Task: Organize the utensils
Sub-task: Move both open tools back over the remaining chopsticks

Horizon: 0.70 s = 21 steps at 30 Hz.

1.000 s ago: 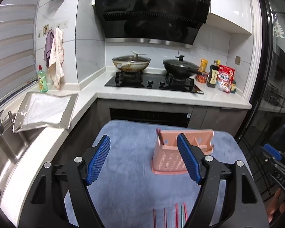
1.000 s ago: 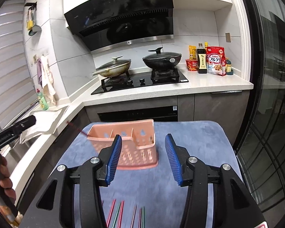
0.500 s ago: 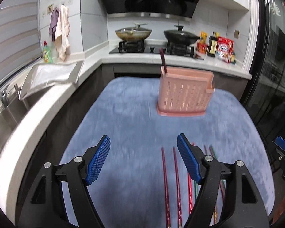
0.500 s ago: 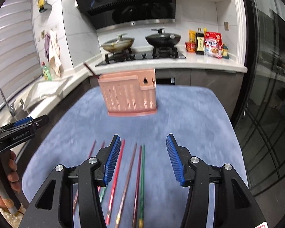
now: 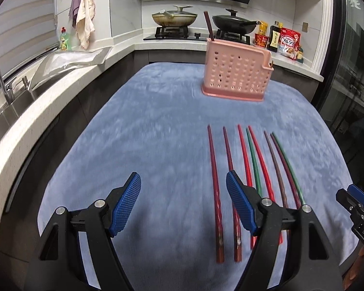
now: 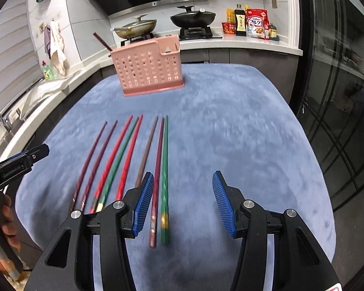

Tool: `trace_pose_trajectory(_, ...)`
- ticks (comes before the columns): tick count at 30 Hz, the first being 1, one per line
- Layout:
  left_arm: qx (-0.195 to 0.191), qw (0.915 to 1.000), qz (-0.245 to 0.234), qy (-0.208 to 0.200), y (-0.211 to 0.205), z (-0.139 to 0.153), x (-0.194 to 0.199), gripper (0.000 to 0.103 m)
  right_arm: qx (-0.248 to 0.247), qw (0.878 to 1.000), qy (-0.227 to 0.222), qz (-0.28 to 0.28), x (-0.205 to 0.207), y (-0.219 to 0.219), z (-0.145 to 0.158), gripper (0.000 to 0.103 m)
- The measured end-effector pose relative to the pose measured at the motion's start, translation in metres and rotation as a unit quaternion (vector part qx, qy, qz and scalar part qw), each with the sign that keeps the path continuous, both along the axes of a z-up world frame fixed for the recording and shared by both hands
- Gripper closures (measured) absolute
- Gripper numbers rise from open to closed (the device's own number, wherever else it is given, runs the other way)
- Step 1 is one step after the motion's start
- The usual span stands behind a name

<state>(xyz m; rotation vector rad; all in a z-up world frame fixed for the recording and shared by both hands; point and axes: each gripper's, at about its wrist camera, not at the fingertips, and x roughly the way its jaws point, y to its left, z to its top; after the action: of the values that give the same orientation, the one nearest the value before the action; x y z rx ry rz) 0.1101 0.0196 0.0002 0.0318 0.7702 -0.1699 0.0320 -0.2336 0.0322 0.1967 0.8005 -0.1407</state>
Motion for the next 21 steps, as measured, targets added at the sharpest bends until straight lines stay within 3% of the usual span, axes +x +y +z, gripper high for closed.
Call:
trace_pose_trajectory(10,0.010,0.9997,0.002,0.022,-0.002,-0.026,-0.022,0.034,0.004,1.000,0.026,0.010,-0.014,0.012,-0.032,0.056)
trace_pose_trajectory(15,0.007,0.9996,0.003,0.027,-0.002,-0.030,-0.027,0.034,0.011,0.999,0.035,0.016,-0.015,0.014,-0.040,0.069)
trace_pose_trajectory(21,0.009,0.9995,0.000,0.031,-0.005,-0.035,-0.032,0.034,0.021,0.999,0.047,0.017,-0.013,0.013,-0.046,0.077)
